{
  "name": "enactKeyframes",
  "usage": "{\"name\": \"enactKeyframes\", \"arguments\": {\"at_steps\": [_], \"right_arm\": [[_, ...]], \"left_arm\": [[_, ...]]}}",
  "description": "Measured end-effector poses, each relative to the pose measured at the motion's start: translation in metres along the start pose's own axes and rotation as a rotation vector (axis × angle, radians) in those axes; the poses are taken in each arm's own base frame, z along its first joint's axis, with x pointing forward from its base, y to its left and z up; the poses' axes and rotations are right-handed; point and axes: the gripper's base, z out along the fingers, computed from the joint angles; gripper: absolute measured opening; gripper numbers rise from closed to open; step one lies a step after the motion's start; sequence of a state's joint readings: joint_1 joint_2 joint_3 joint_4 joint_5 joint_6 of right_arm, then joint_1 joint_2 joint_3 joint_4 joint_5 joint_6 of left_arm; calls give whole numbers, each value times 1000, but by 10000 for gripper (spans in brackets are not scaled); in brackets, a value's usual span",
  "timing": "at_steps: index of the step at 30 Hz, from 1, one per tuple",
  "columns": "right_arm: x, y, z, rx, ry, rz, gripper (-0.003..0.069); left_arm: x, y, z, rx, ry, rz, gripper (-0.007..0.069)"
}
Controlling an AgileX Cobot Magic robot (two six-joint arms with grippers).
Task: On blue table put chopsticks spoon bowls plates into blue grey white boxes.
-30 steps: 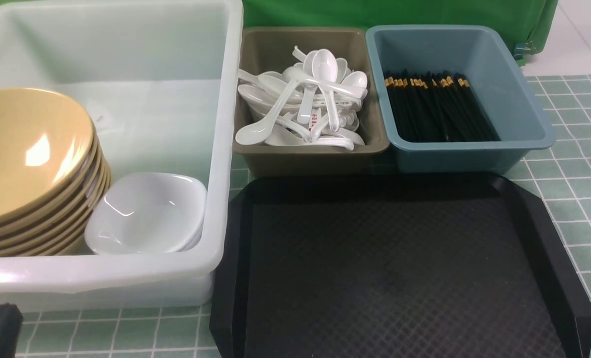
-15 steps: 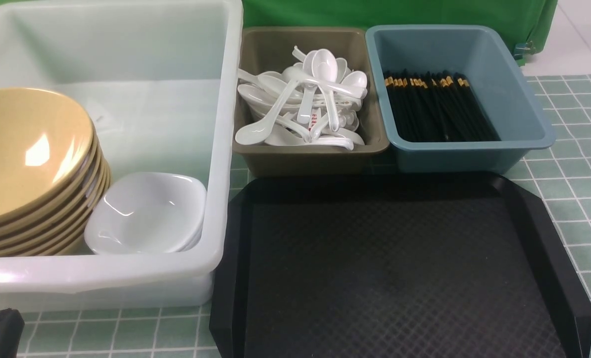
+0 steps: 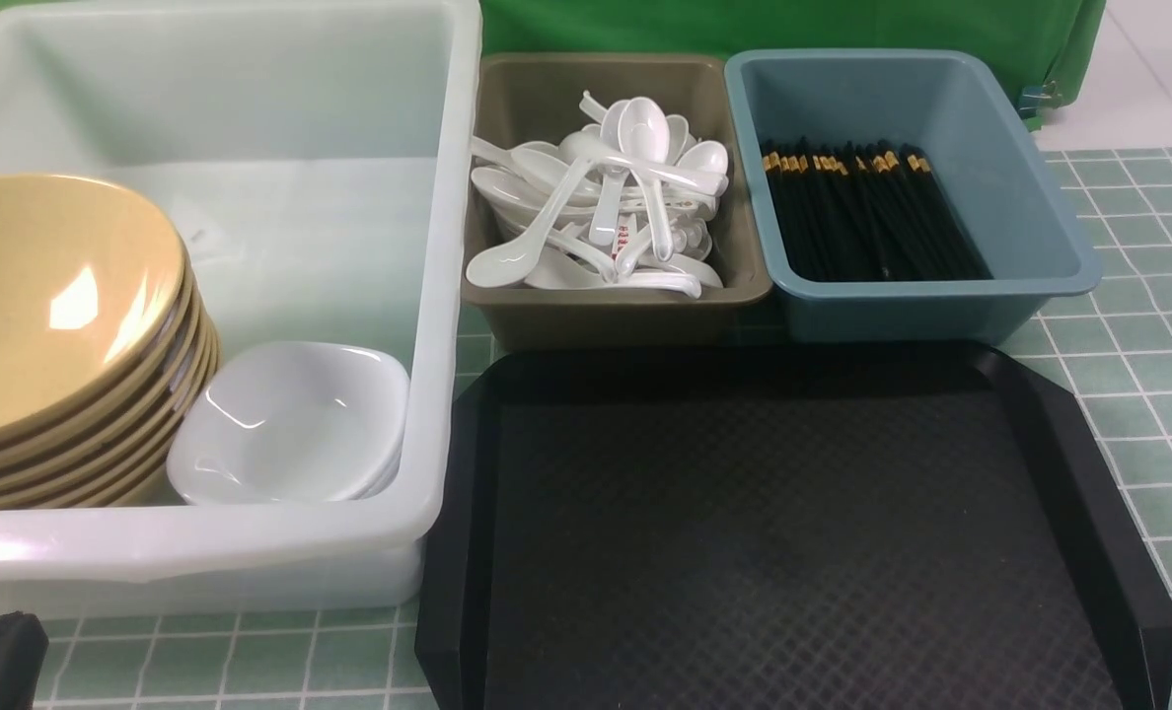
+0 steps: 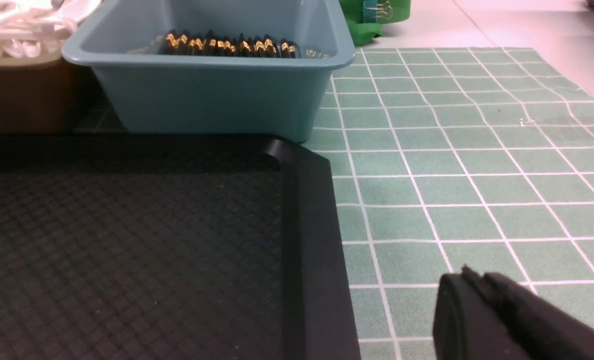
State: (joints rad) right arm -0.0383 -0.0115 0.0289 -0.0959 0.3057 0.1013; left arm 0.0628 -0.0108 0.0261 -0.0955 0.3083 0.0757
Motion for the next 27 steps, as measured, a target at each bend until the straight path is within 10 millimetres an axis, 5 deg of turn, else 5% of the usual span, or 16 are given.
{"name": "enactKeyframes", "arguments": {"at_steps": [27], "right_arm": [[0,0,0,0,0,0,104]], "left_arm": [[0,0,0,-1,0,0,6]]}}
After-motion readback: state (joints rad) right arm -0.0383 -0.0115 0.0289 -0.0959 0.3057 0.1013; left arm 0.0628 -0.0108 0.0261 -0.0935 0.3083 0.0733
